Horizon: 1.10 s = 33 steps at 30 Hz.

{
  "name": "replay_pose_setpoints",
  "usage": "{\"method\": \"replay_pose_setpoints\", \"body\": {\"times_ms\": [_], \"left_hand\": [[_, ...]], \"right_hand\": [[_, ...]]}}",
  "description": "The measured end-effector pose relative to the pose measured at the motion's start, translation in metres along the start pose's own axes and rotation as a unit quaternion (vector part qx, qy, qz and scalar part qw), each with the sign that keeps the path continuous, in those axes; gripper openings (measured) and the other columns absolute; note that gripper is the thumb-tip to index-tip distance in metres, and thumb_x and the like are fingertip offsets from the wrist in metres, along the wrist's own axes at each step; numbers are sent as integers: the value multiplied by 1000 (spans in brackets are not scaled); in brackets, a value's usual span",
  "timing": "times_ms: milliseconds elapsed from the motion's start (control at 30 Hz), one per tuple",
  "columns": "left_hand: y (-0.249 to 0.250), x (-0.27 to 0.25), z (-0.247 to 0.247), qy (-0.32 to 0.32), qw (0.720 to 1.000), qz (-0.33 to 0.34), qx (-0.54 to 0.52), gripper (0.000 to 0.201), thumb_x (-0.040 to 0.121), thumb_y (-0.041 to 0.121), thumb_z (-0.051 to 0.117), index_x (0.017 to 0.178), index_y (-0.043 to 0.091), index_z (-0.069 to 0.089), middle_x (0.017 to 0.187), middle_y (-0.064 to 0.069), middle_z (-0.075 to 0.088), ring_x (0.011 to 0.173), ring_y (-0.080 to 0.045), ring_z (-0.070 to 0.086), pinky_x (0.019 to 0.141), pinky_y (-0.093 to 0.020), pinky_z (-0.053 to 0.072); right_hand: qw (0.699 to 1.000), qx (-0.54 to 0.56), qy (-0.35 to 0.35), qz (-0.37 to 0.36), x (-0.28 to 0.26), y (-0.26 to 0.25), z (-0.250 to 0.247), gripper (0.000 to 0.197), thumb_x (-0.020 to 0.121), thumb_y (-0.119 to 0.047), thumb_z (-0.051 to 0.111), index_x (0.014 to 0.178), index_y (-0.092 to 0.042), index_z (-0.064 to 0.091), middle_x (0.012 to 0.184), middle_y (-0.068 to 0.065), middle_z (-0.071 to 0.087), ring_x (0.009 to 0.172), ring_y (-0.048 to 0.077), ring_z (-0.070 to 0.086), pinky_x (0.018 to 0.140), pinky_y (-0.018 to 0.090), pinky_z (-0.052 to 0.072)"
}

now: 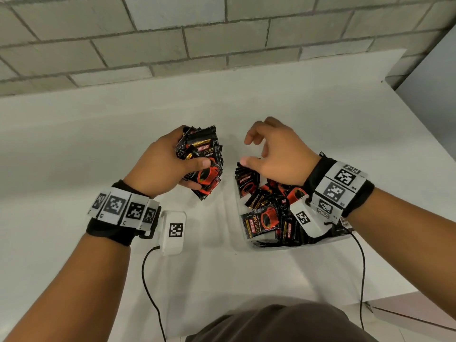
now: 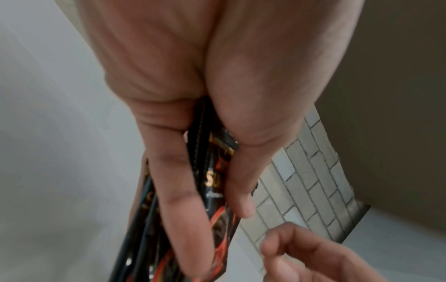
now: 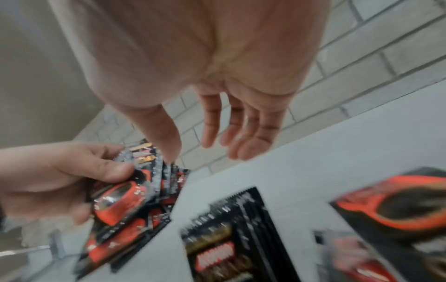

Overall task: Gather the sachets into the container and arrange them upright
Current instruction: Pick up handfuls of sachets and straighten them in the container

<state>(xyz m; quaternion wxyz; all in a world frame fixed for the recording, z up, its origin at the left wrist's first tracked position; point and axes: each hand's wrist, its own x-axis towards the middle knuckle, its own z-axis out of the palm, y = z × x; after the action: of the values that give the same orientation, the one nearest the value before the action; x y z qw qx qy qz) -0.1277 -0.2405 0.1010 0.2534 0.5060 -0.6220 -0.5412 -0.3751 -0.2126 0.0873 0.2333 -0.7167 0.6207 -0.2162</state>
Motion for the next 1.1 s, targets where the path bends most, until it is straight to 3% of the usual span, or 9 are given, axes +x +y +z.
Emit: {"method": "replay_pose_setpoints", "body": {"times_ms": [133,233,333,433,533,667,867,1033,1100], "left_hand": [[16,-3,3,5,996,18,-83,43,83,11,79,122,17,61,105,-2,77,89,-25,78,61,-38,63],[22,-4,6,-2,993,27,-112,48,81,18,78,125,17,59,108,-4,76,93,-26,77,63,-37,63],[22,-5,9,-19,991,17,-129,49,80,25,75,125,17,58,111,-4,76,97,-27,76,68,-38,63],[20,-5,10,-22,984,-9,-178,45,84,28,69,125,16,59,113,-4,74,98,-26,76,67,-37,63],[19,-4,12,-26,976,-41,-212,37,91,25,65,125,15,60,111,-5,75,96,-26,76,65,-38,63],[18,-3,17,-30,972,-65,-224,27,100,18,59,126,14,60,107,-4,76,92,-22,77,62,-37,63],[20,1,15,8,962,-89,-260,23,102,16,56,124,12,62,100,-5,77,86,-26,77,56,-37,63],[18,3,19,14,969,-71,-234,29,100,11,60,129,12,60,107,-4,75,87,-25,77,57,-35,62],[18,3,23,1,972,-63,-226,27,98,9,62,125,14,61,107,-4,76,89,-24,77,58,-34,62]], "right_hand": [[990,121,17,-76,-6,-37,-5,28,76,-34,86,89,-17,68,89,0,61,71,11,59,66,20,50],[988,118,33,-90,-8,-45,3,38,74,-38,88,98,-18,66,90,-3,59,70,8,57,65,16,49],[987,146,38,-50,-11,-41,5,45,75,-34,88,107,-19,61,79,-1,60,63,5,52,61,17,45],[988,148,19,-28,-15,-37,5,39,82,-24,82,114,-19,60,70,-6,55,60,4,49,63,18,43],[986,166,20,-10,-15,-32,3,29,83,-17,80,108,-20,65,76,-8,53,62,6,52,68,27,50],[982,188,17,14,-14,-25,-5,33,83,-9,78,110,-22,65,96,-5,62,65,11,58,71,29,55],[985,173,-12,25,-15,-16,-14,32,87,-8,73,114,-22,63,84,-5,59,65,11,56,71,29,51],[977,200,31,62,-17,-14,-18,13,89,-7,68,97,-15,62,72,2,56,63,33,62,54,23,48],[975,211,31,58,-18,-18,-18,12,88,-7,68,97,-13,63,73,1,58,65,38,67,55,28,53]]}}
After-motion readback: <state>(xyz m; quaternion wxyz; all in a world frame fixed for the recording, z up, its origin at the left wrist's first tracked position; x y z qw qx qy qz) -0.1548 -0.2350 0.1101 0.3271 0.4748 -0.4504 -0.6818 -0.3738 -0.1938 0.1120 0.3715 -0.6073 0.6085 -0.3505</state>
